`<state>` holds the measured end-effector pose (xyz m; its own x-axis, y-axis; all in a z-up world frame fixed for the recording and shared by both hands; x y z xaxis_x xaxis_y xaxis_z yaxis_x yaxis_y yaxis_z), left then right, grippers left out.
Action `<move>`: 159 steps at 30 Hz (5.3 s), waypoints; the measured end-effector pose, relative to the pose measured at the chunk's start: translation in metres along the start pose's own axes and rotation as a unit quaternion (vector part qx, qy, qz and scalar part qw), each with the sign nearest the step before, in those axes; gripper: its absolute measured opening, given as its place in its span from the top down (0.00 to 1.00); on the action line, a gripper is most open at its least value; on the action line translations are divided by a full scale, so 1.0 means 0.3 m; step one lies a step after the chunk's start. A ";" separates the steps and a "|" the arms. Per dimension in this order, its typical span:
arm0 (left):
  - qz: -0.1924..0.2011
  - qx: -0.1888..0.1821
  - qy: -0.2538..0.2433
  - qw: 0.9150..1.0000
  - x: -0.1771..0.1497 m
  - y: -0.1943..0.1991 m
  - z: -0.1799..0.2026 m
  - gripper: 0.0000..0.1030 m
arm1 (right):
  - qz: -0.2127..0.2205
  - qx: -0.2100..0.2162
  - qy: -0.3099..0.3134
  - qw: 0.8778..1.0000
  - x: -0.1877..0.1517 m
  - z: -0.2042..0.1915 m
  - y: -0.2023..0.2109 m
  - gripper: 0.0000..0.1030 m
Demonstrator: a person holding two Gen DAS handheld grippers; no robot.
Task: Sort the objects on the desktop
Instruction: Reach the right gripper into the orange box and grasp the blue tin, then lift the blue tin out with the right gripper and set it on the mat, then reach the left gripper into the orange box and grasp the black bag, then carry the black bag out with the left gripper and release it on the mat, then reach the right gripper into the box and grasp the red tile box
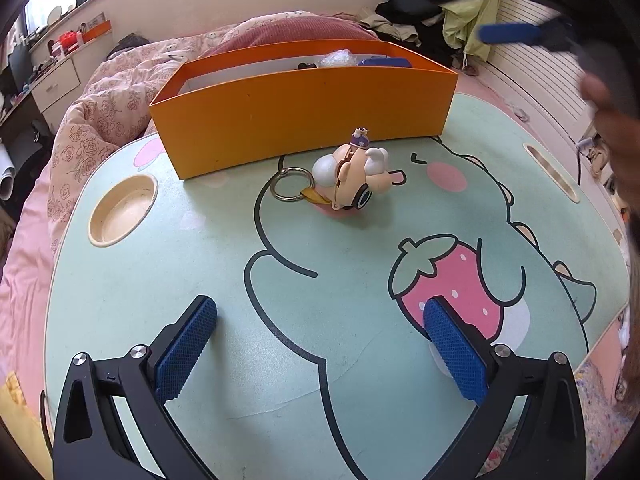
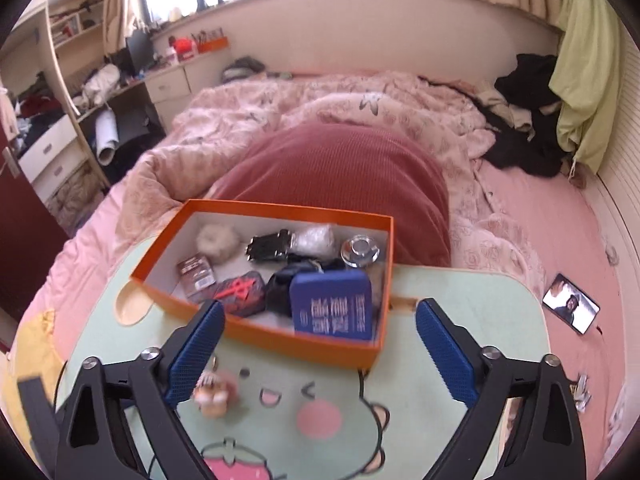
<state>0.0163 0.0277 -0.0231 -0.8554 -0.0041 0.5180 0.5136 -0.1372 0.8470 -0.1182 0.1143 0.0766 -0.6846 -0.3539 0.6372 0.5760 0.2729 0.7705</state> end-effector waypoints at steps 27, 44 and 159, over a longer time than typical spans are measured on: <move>0.004 -0.001 0.001 1.000 0.012 -0.004 0.007 0.00 | -0.111 -0.016 0.035 0.993 0.012 -0.003 -0.268 0.35; 0.005 -0.001 0.001 1.000 0.008 -0.004 0.005 0.00 | -0.084 0.050 0.063 0.993 -0.248 -0.077 0.027 0.35; 0.021 0.028 0.035 0.999 -0.041 0.036 -0.097 0.00 | -0.044 0.051 0.006 0.998 -0.477 -0.086 0.053 0.01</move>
<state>0.0303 -0.0027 -0.0240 -0.8346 -0.0786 0.5452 0.5504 -0.0799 0.8311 0.0004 0.1463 -0.0029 -0.7247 -0.3908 0.5675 0.4649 0.3306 0.8213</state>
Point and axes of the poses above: each gripper's, at about its wrist camera, not at the fingertips, and y roughly against the way its jaws point, z to its right, x to its top, the point moved 3 cm from there along -y, roughly the way its jaws point, and after that the axes turned 8 degrees about y, right-handed, at the moved point
